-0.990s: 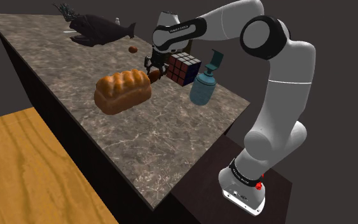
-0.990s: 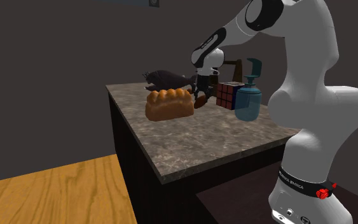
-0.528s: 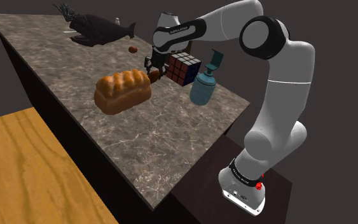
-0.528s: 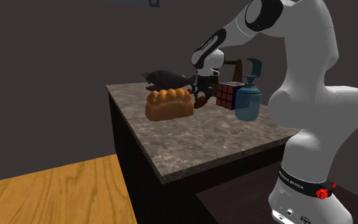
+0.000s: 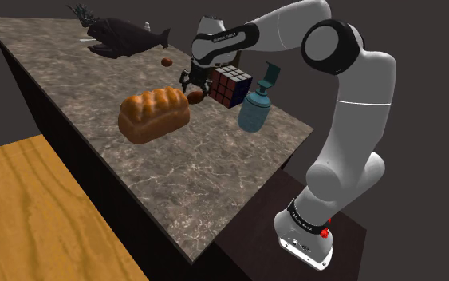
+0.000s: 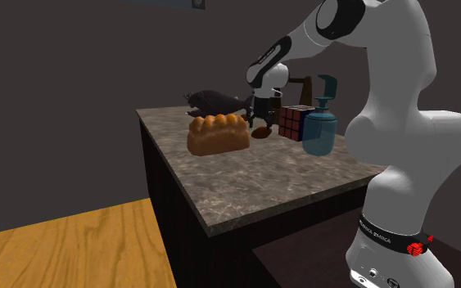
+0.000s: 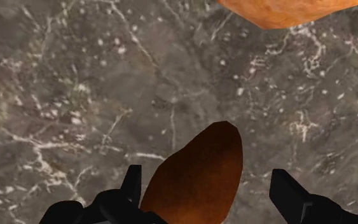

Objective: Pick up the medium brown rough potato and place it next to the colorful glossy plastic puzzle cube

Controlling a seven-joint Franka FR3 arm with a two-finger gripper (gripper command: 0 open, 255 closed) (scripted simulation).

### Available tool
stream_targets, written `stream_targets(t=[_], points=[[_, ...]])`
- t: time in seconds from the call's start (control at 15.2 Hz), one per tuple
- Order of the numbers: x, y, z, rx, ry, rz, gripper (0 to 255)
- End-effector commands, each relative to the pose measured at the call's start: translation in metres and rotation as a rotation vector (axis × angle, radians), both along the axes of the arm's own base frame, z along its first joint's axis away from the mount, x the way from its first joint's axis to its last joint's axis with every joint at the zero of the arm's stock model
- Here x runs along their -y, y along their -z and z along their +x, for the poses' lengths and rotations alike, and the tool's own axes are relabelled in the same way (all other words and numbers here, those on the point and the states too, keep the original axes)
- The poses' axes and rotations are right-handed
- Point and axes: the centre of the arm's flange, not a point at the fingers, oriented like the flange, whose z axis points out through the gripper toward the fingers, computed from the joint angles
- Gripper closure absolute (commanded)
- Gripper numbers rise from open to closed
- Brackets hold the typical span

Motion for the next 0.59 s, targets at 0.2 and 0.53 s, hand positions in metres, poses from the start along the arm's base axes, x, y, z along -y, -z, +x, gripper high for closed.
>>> stream_targets(t=[0.2,0.53], points=[[0.002,-0.045,-0.003,0.0,0.0,0.0,0],[0.002,-0.045,-0.003,0.0,0.0,0.0,0]])
